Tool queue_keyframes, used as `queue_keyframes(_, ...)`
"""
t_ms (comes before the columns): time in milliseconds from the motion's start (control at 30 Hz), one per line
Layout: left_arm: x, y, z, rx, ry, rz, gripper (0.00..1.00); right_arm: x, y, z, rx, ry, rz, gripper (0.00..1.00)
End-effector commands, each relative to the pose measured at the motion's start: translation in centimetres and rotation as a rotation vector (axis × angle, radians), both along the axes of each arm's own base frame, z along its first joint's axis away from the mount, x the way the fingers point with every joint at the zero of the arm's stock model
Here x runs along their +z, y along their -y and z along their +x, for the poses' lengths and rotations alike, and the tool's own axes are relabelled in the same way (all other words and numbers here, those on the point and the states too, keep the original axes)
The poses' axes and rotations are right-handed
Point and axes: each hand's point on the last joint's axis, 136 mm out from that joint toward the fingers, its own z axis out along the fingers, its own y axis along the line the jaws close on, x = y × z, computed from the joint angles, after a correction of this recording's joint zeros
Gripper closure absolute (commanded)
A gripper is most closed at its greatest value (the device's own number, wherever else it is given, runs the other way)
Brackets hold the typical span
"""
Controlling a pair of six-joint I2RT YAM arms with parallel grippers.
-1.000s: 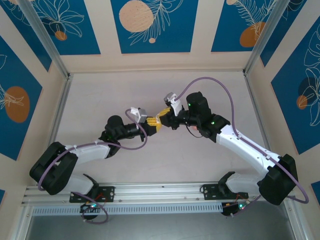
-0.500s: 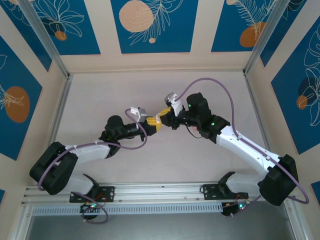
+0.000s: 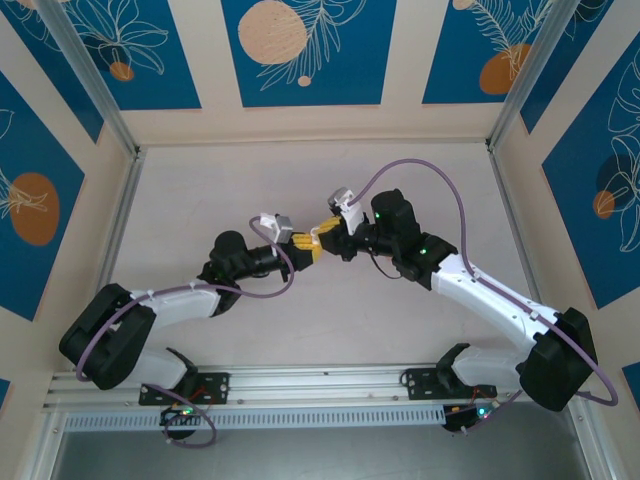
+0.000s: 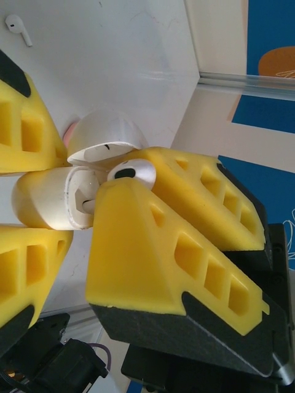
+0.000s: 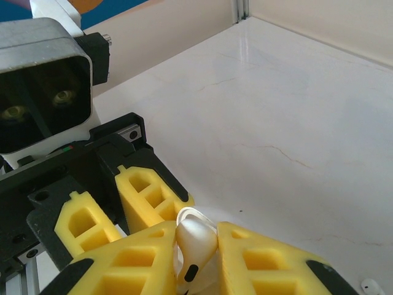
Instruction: Insert the wireless bluetooth earbuds into the charging case
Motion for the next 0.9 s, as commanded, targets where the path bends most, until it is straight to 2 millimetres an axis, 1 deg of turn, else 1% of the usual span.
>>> queue_keyframes(0,3.9,0.0,-1.0,-0.018,0.138,-0.087,0.82,-2.0,0.6,-1.1,0.013,-0.046,-0.058,0.78)
queue_keyframes(67,3.8,0.0,-1.1,-0.018,0.142,-0.073,0.82,-2.0,0.6,-1.5,0.027,-0.058,-0.062,0.75)
queue_keyframes(133,3.7,0.0,-1.1,-0.017,0.144,-0.061,0.82,-1.9,0.5,-1.7,0.041,-0.065,-0.058,0.7)
queue_keyframes(233,3.5,0.0,-1.2,-0.021,0.145,-0.045,0.81,-1.5,0.3,-1.6,0.045,-0.073,-0.045,0.65)
queue_keyframes(400,3.1,-0.1,-1.4,-0.021,0.151,-0.013,0.81,0.1,0.2,-1.6,0.054,-0.074,-0.002,0.59)
queue_keyframes(633,2.0,-0.5,-1.8,-0.018,0.17,0.055,0.81,3.2,0.5,-2.0,0.082,-0.083,0.075,0.56)
queue_keyframes(867,0.9,-1.0,-2.2,-0.008,0.212,0.126,0.81,5.5,1.0,-2.8,0.119,-0.136,0.153,0.55)
